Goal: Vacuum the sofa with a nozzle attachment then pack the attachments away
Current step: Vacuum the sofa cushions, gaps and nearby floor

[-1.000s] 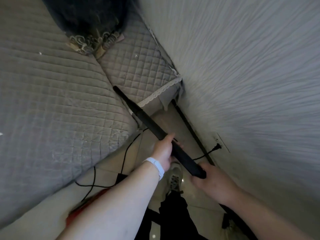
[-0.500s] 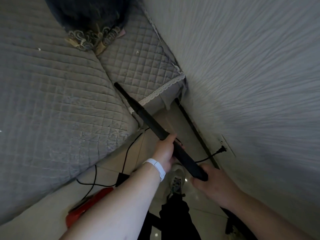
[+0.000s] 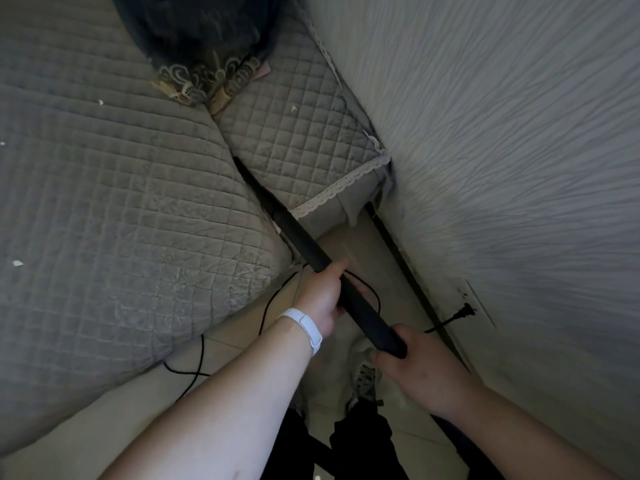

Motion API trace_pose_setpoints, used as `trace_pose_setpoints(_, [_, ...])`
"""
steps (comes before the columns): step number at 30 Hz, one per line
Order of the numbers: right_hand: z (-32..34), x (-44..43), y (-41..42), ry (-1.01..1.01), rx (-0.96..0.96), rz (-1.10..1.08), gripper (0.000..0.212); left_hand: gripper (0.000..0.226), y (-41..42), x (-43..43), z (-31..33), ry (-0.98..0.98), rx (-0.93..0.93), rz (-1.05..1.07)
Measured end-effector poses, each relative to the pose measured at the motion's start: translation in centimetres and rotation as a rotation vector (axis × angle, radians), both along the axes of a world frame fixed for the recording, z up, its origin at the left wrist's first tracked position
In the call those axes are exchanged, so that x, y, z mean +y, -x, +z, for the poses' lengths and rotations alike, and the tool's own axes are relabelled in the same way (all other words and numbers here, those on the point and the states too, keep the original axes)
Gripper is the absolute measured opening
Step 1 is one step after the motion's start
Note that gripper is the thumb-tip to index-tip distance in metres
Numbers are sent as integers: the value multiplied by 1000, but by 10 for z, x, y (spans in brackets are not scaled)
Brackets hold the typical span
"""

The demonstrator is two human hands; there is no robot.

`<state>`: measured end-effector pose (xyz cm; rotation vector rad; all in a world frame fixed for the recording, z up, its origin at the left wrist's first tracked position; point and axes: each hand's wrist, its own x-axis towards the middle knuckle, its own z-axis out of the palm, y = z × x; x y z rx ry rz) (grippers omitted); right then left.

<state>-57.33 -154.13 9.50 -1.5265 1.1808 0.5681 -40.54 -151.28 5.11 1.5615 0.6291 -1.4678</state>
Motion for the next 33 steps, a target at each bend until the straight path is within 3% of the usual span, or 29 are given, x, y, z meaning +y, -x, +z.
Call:
trace_pose_setpoints(10, [-8, 2, -38, 57, -35, 25, 22, 17, -37, -2, -14, 3, -57, -3])
trace_pose_setpoints(33, [-25, -11, -94, 20, -56, -46, 21, 19, -95, -19, -26, 9, -108, -68])
